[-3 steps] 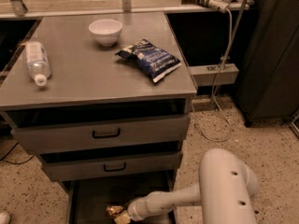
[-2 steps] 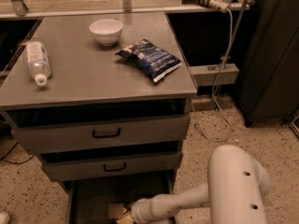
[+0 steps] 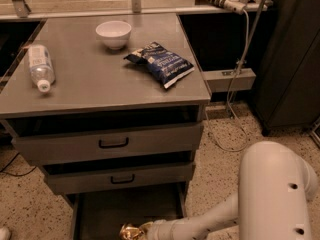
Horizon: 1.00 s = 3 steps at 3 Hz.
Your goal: Pick orange can from bottom drawer and place on counter
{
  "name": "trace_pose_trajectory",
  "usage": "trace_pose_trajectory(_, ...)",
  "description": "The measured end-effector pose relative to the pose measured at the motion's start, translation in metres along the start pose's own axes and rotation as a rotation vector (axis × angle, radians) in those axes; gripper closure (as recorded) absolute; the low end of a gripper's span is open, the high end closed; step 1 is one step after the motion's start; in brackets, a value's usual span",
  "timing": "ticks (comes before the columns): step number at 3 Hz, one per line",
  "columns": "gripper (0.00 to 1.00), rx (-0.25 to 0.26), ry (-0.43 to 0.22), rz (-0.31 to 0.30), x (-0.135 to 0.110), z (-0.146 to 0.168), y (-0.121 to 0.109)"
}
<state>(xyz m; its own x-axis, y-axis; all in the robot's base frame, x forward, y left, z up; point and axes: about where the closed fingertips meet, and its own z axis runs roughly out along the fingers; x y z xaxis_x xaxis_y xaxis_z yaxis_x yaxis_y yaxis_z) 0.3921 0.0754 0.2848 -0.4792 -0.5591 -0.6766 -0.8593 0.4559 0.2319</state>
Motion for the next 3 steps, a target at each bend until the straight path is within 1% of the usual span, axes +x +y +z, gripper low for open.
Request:
trace_pose_trajectory(1, 1.0, 0.002, -0.002, 0.001, -0.001, 0.001, -0.002)
trace_pose_trajectory(2, 1.0, 0.005, 0.0, -0.002, -0.011, -0.011, 0.006)
trace_pose_trajectory(3, 1.0, 0.018, -0.009, -0.025, -0.037, -0.035, 0.028)
